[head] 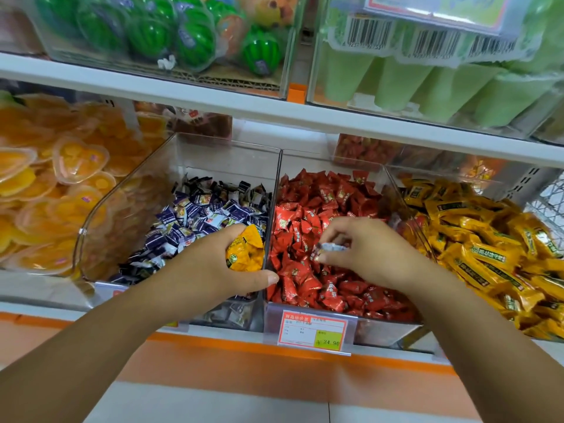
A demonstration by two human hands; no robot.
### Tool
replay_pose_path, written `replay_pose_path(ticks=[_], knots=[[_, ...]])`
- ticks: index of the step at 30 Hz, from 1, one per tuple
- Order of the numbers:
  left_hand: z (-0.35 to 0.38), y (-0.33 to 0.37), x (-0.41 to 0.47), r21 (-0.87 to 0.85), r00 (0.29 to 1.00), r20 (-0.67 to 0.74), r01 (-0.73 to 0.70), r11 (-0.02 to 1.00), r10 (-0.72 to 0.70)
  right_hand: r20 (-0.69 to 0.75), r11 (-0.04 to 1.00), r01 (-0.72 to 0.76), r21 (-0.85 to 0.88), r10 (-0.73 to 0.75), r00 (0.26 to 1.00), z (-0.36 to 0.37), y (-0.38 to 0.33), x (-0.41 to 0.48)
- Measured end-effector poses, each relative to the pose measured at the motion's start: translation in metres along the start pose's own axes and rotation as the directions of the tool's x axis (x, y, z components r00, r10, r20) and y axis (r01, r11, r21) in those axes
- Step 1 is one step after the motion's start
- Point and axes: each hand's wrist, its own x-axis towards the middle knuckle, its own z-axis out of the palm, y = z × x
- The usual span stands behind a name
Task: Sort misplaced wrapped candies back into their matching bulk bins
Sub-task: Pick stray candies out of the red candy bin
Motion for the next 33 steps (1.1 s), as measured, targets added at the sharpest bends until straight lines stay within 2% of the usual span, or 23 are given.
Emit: replay_pose_path(ticks=[4, 8, 9, 11, 13, 15, 17, 18, 20, 22, 23, 25, 29, 33], knots=[[-0.001, 0.002, 0.0, 0.006, 1.0, 0.007, -0.007, 1.0, 0.007, -0.111, 0.987, 0.021, 0.16, -0.003, 0.994, -0.015, -0.007, -0.004], [-0.001, 0.005, -0.001, -0.043, 1.0, -0.005, -0.017, 0.999, 0.017, -0.269, 0.905, 0.186, 0.383, -0.083, 0.96, -0.005, -0.043, 0.006], [-0.001, 0.006, -0.001, -0.048, 1.0, -0.007, -0.015, 0.999, 0.014, -0.277, 0.86, 0.223, 0.46, -0.099, 0.956, -0.004, -0.055, 0.01], [-0.001, 0.007, -0.001, -0.053, 1.0, -0.011, -0.008, 0.999, 0.007, -0.202, 0.793, 0.26, 0.551, -0.176, 0.963, 0.0, -0.074, 0.018], [0.0, 0.007, -0.002, -0.04, 1.0, -0.002, -0.006, 0.999, 0.006, -0.128, 0.802, 0.265, 0.535, -0.234, 0.964, 0.0, -0.078, 0.024], [-0.001, 0.006, -0.002, -0.03, 1.0, 0.011, 0.005, 1.0, -0.004, -0.176, 0.803, 0.268, 0.532, -0.206, 0.963, -0.009, -0.072, 0.024], [0.0, 0.003, -0.003, -0.007, 1.0, 0.012, -0.006, 1.0, 0.006, -0.177, 0.86, 0.193, 0.473, -0.122, 0.977, -0.021, -0.057, 0.017], [0.0, 0.002, -0.002, 0.007, 1.0, 0.012, -0.01, 1.0, 0.01, -0.105, 0.919, 0.116, 0.376, -0.082, 0.991, -0.025, -0.048, 0.012], [0.0, 0.001, 0.0, 0.016, 1.0, 0.017, -0.014, 1.0, 0.014, 0.151, 0.997, -0.007, 0.073, -0.004, 0.989, -0.027, -0.03, 0.003], [0.0, 0.001, 0.002, -0.001, 1.0, 0.024, -0.019, 1.0, 0.019, 0.374, 0.988, -0.014, -0.153, 0.071, 0.925, -0.018, -0.018, -0.003], [0.0, 0.0, 0.003, -0.013, 0.999, 0.026, -0.022, 1.0, 0.023, 0.434, 0.976, 0.0, -0.217, 0.096, 0.896, -0.01, -0.014, -0.003], [0.001, -0.001, 0.002, -0.036, 0.999, 0.023, -0.034, 0.999, 0.035, 0.452, 0.958, 0.024, -0.287, 0.113, 0.885, 0.006, -0.011, -0.002], [0.001, -0.002, 0.002, -0.071, 0.998, 0.02, -0.063, 0.996, 0.064, 0.348, 0.926, 0.108, -0.362, 0.026, 0.937, 0.032, -0.002, 0.006], [0.001, -0.002, 0.002, -0.078, 0.998, 0.034, -0.058, 0.995, 0.061, 0.249, 0.955, 0.087, -0.282, -0.015, 0.968, 0.03, 0.001, 0.009]])
